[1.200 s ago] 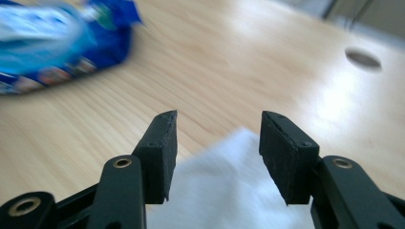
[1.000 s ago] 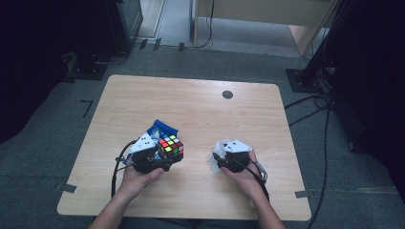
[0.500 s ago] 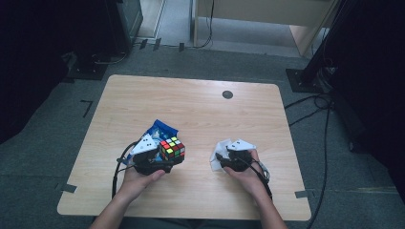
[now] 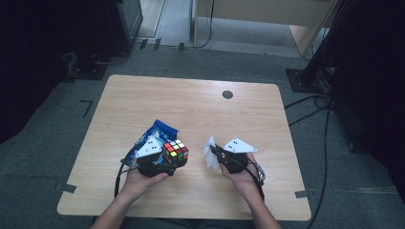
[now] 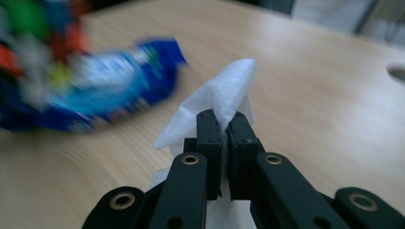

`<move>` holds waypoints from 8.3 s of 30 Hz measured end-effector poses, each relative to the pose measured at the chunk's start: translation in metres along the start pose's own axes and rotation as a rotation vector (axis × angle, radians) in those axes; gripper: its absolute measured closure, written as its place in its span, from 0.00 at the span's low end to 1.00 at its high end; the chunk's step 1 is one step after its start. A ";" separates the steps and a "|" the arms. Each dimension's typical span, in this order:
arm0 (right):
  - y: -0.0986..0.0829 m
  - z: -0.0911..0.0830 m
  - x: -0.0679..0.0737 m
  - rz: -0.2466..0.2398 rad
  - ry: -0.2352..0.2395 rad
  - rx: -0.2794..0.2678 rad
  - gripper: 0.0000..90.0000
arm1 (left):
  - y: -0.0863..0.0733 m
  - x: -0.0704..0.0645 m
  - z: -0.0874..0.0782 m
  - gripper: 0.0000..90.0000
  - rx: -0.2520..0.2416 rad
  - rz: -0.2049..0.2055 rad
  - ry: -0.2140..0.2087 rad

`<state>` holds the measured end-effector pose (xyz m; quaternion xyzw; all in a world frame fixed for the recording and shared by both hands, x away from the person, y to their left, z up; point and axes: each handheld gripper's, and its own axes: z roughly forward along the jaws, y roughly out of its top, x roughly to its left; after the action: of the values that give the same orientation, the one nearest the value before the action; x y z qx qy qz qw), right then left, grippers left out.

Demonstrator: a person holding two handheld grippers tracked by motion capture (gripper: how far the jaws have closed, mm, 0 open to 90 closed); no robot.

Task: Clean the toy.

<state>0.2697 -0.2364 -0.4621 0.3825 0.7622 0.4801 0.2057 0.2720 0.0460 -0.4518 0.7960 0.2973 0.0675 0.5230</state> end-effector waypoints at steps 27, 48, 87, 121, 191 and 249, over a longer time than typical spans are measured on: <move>0.023 -0.006 0.034 0.023 0.128 -0.112 0.96 | -0.003 -0.028 0.014 0.37 0.048 0.128 -0.054; 0.027 -0.010 0.048 0.029 0.202 -0.143 0.96 | -0.004 -0.030 0.016 0.37 0.071 0.137 -0.051; 0.028 0.008 0.070 0.292 0.177 -0.010 0.26 | -0.006 -0.026 0.019 0.37 0.057 0.157 0.084; 0.019 -0.002 0.051 0.550 0.154 -0.077 0.38 | -0.006 -0.029 0.018 0.36 0.006 0.160 0.074; -0.015 0.023 0.076 -0.526 -0.047 -0.259 0.38 | 0.010 0.005 -0.007 0.38 0.015 -0.061 -0.026; 0.011 -0.009 0.035 0.051 0.008 -0.191 0.49 | 0.001 0.001 -0.001 0.38 -0.010 0.015 0.096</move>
<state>0.2455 -0.2114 -0.4464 0.3782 0.7038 0.5573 0.2259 0.2721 0.0471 -0.4508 0.7914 0.3157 0.1110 0.5116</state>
